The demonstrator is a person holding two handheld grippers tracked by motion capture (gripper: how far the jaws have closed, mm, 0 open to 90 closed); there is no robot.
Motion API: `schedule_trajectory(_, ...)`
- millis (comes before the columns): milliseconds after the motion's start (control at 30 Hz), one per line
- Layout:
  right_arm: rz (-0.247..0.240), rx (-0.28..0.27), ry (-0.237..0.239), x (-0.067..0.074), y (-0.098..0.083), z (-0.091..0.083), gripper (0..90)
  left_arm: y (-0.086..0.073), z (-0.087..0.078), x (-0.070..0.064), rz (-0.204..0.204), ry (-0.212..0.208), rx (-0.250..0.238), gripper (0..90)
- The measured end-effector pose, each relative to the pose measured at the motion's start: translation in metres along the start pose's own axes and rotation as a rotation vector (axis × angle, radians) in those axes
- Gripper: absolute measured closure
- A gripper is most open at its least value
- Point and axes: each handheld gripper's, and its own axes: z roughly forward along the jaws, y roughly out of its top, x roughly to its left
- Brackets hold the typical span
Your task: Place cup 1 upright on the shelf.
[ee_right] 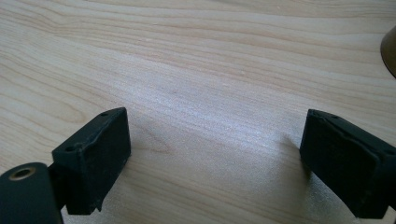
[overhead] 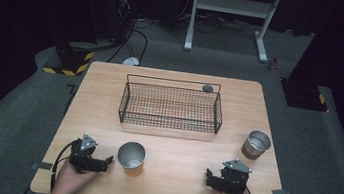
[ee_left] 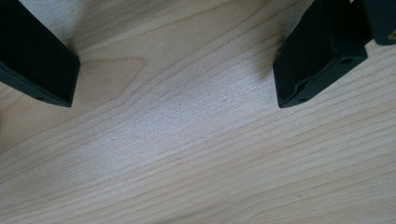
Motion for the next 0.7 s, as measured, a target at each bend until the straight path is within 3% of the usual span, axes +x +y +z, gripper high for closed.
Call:
schedule_trajectory(233,0.001,0.0,0.0,0.0001,0.0,0.0,8.5,-0.0019,-0.0028,-0.0001,-0.02,0.013,-0.025,9.9)
schedule_trajectory(700,0.0,0.003,0.004,0.001,0.0007,0.0006,8.5,-0.0022,-0.0041,0.0007,-0.007,0.004,-0.017,9.9)
